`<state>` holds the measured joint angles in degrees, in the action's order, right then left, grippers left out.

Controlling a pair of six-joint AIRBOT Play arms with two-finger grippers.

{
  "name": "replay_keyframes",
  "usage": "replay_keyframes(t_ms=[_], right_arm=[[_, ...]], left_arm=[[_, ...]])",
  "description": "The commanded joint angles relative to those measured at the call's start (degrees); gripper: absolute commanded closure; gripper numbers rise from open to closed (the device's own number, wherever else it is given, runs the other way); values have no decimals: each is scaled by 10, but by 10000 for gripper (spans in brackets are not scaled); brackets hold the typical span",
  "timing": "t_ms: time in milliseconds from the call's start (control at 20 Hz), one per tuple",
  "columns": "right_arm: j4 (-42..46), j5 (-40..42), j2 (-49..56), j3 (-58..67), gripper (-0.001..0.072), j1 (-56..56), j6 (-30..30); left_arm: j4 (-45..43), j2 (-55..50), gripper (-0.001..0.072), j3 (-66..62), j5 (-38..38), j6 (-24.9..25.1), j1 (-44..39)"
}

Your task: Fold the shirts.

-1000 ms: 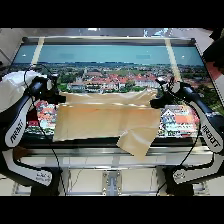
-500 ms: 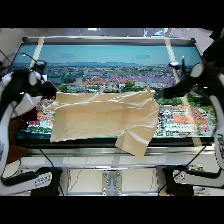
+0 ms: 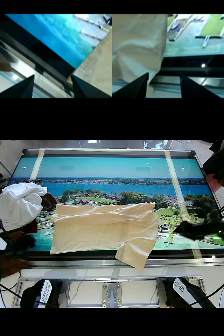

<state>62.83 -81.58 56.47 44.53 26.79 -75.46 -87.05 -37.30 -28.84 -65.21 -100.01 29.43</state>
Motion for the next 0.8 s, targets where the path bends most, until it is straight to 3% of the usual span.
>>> replay_keyframes(t_ms=[0, 200, 300, 500, 600, 650, 750], right_arm=[[-73, -6, 28, -139, 265, -43, -4], [-130, 76, 41, -225, 262, -166, -8], [-151, 133, 41, -245, 221, -210, -19], [-195, 194, 41, -248, 242, -254, -22], [-196, 198, 41, -248, 491, -257, -31], [-197, 198, 41, -248, 571, -258, -31], [-197, 198, 40, -248, 576, -257, -31]], left_arm=[[159, -17, 213, 81, -17, 19, 69], [176, -52, 213, 81, -14, 19, 70], [177, -54, 212, 81, -16, 19, 70], [166, -55, 212, 81, -18, 19, 70], [148, -55, 213, 81, -45, -3, 70], [147, -55, 214, 83, -52, -13, 70], [147, -55, 216, 87, -37, -35, 72]])
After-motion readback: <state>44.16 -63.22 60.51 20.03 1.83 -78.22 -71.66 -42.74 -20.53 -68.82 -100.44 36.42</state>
